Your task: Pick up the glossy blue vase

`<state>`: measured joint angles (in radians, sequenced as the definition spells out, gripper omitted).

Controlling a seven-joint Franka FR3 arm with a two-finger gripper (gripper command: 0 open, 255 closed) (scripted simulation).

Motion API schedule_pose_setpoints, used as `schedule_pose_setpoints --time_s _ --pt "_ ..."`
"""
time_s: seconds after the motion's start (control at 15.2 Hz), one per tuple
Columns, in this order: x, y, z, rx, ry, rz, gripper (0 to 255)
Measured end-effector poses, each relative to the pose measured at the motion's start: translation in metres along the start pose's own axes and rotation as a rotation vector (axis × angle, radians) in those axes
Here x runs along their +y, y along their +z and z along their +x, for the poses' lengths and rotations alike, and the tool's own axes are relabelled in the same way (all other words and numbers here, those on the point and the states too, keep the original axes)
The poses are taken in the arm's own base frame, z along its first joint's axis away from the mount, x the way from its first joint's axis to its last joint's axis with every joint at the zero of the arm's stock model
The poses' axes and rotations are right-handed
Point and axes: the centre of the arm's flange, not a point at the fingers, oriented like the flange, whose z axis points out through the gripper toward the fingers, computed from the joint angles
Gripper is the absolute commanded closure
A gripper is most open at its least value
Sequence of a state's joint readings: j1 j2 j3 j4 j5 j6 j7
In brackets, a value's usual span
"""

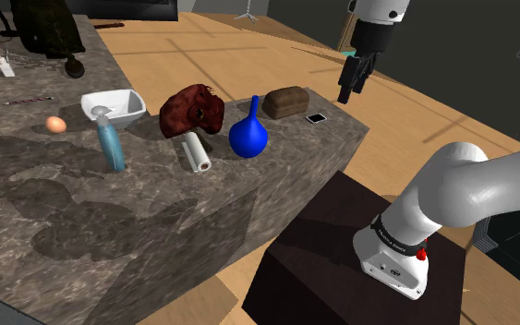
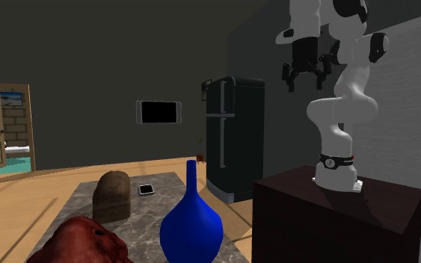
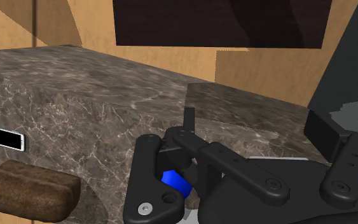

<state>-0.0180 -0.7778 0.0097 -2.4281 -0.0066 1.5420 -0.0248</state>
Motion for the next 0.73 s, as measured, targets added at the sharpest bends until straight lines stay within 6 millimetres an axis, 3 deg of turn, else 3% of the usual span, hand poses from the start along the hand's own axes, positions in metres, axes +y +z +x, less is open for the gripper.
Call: schedule_pose_setpoints --time_s 0.13,0.26,0.73 --pt "0.001 0.003 0.006 -0.001 -0.001 0.000 0" --pt "0.008 0.008 0.025 -0.002 -0.002 0.001 0" --pt "0.036 0.035 0.107 -0.006 -0.008 0.005 0"
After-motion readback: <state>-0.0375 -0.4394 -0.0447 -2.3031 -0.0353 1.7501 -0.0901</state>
